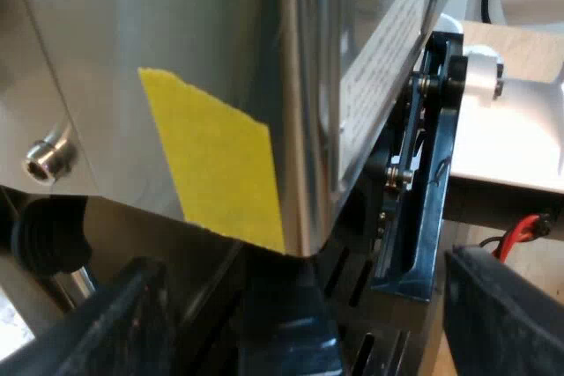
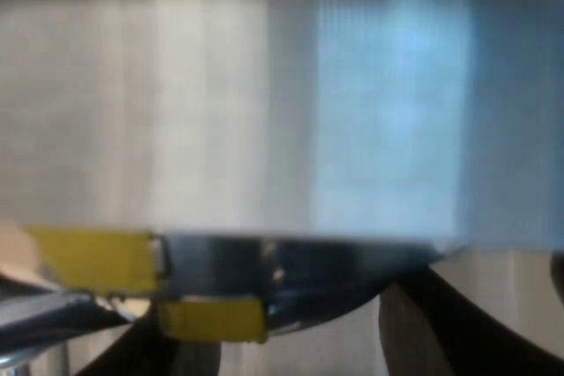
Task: Put the handle in the coffee machine
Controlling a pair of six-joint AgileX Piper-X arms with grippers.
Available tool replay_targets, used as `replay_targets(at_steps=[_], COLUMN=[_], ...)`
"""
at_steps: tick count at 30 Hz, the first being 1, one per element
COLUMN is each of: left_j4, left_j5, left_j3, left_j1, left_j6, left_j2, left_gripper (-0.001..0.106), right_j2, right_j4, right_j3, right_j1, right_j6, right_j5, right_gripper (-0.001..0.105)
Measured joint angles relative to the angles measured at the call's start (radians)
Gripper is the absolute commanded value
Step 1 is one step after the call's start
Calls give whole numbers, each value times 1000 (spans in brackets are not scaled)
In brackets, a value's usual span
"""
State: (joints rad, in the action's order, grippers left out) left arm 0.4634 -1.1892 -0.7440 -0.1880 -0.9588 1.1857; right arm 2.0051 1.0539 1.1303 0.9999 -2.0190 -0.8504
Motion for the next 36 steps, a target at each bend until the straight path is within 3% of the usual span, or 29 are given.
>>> replay_targets(at_steps=[9,15,18,20,23,31,36], left_j4=[-4,-20,-24,-24,-65,-82,-60], left_j5=[-2,-6,-6,-6,31,243,260], left_j3=[0,-4,-4,-4,-4,-4,-4], left_j1=[-18,-98,-123,-124,-124,-124,-124], left_j6=[0,0,0,0,0,-8,-10], left_j2=[-41,-61,-61,-61,-61,-57,-32], left_gripper=[66,66,54,37,0,0,0], right_j2=[1,1,1,1,1,1,1], right_j4=[23,26,26,26,27,27,29], right_j3=[-6,-6,-6,-6,-6,-6,-6], right_j1=[0,0,0,0,0,0,0], right_j6=[0,0,0,0,0,0,0], right_j5=[22,31,33,33,35,38,38], right_gripper=[44,44,44,44,44,44,44])
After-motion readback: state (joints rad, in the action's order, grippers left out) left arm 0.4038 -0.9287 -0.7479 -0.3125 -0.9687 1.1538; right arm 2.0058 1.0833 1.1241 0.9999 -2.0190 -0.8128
